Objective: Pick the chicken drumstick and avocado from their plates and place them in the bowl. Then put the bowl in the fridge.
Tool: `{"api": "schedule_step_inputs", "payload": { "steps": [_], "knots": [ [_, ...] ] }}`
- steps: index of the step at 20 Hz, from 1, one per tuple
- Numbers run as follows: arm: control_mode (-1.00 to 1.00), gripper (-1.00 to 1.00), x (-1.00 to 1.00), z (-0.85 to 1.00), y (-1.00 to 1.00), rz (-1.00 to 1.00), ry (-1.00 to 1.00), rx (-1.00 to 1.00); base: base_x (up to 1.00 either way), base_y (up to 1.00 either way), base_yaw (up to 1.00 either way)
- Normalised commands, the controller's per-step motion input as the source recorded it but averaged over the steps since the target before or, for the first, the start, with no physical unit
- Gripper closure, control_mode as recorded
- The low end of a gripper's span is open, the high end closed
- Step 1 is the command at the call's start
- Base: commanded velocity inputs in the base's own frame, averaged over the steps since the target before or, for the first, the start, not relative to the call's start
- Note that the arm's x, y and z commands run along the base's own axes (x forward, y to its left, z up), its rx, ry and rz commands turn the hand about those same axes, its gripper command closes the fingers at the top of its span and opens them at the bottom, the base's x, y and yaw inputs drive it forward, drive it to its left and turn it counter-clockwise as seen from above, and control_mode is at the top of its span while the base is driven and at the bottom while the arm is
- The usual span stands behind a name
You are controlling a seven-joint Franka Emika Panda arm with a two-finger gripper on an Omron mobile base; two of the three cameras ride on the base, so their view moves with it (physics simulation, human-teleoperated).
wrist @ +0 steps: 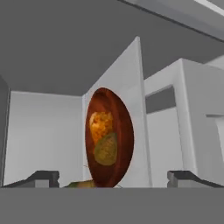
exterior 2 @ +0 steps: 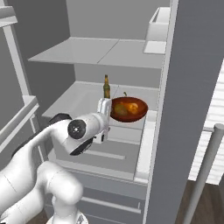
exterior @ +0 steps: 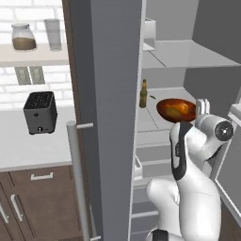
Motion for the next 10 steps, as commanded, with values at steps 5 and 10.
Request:
{"api": "schedule_step_inputs", "payload": {
  "steps": [5, 10],
  "knots": [
    [-1.0, -1.0, -0.99, 1.0, -0.14, 0.01, 0.28, 0.04, 0.0, 0.0, 0.0],
    [-1.0, -1.0, -1.0, 0.95, 0.02, 0.06, 0.35, 0.01, 0.0, 0.0, 0.0]
  ]
}}
